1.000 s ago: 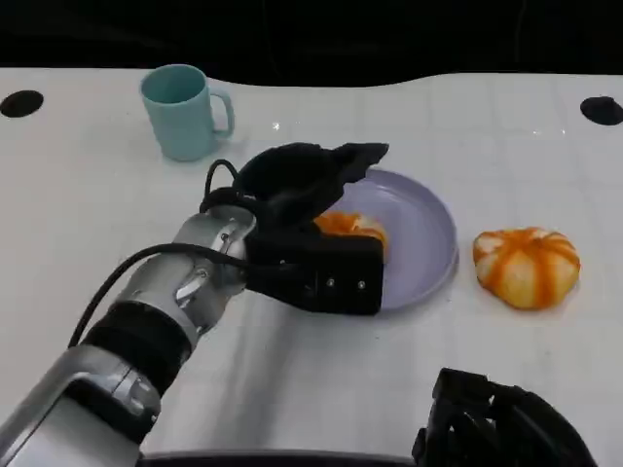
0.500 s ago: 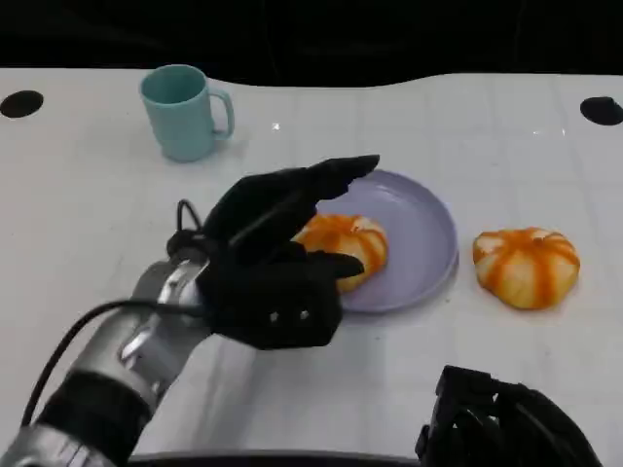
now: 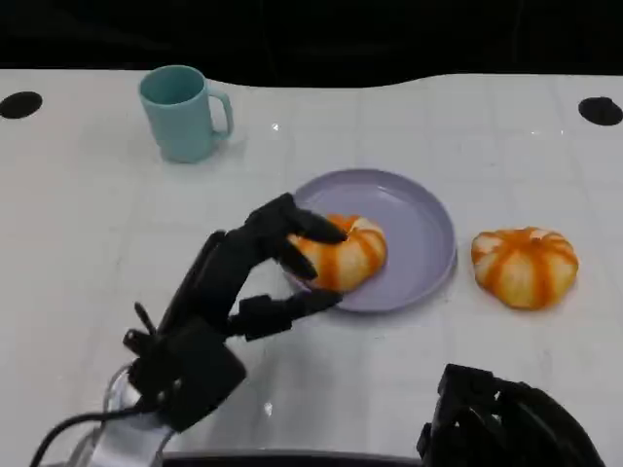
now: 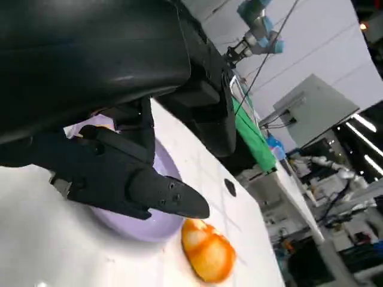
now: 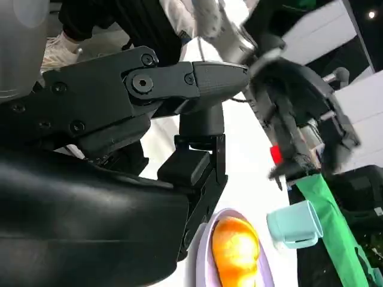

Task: Grasp the bread from the table and place it into the plate.

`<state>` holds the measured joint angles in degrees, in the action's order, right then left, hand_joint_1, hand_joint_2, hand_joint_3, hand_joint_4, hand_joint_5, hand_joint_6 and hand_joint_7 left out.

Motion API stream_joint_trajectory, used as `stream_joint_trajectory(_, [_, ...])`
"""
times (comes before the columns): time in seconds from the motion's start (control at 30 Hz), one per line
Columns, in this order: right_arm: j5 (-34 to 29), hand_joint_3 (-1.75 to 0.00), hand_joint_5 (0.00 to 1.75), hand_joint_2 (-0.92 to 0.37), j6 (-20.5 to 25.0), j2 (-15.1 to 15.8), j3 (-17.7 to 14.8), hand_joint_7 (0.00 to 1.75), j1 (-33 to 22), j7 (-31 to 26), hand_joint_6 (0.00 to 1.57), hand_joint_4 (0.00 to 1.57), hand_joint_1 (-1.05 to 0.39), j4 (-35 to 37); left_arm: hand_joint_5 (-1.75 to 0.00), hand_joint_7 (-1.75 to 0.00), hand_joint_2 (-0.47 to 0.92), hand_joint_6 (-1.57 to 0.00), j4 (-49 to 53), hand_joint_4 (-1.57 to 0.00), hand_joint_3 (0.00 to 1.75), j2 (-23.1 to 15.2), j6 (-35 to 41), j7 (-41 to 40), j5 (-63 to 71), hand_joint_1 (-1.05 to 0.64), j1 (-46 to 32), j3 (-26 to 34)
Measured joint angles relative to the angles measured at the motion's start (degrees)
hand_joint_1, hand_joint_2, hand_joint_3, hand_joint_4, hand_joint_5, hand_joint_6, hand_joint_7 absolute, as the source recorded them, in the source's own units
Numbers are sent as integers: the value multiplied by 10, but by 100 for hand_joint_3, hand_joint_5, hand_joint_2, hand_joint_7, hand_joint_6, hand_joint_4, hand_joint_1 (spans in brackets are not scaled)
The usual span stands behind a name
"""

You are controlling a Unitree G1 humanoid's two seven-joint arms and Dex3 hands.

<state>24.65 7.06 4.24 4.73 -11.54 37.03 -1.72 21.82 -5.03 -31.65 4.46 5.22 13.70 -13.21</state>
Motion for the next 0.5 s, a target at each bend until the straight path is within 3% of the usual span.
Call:
stream_joint_trajectory(0.37, [0,-28,157,-92,1,0,4,132,-3,0,78,86,-68,-7,-175,-175,89,-46,-163,-66,11,2,97,109,-146,-31,-147,27])
stream_joint_trajectory(0.5, [0,-28,157,-92,7,0,7,132,-4,-1,77,84,-67,-15,-175,-175,86,-50,-204,-69,11,3,147,145,-203,-24,-188,34])
